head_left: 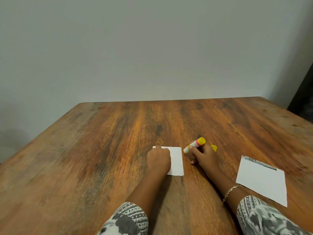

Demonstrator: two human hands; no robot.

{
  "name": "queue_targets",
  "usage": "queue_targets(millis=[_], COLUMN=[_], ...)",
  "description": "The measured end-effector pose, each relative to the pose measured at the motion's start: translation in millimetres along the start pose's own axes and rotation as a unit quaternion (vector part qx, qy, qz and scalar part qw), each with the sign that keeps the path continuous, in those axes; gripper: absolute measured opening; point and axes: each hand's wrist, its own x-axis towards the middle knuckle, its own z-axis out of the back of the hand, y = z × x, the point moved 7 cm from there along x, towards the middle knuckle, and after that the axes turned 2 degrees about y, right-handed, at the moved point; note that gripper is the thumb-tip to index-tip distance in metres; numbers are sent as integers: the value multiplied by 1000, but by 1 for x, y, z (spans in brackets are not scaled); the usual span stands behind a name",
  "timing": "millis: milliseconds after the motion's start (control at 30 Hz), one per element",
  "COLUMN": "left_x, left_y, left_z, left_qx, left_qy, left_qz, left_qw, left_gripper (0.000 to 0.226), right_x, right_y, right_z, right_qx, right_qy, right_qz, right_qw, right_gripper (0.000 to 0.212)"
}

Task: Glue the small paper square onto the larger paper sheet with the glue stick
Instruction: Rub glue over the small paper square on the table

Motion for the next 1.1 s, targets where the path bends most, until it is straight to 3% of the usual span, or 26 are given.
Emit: queue_targets(millis=[367,1100], left_x=[-1,-2], left_y=[1,2], left_z=[0,-1], left_qx=[-16,-25], left_qy=[21,39], left_qz=[-1,2], left_qw=[1000,999], left_gripper=[30,34], right_x=[26,28], right_y=[8,8], right_z=[-18,-24], right_qx=[-88,-136], right_qy=[0,20], right_qz=[37,52], right_qw=[995,989], right_gripper=[21,14])
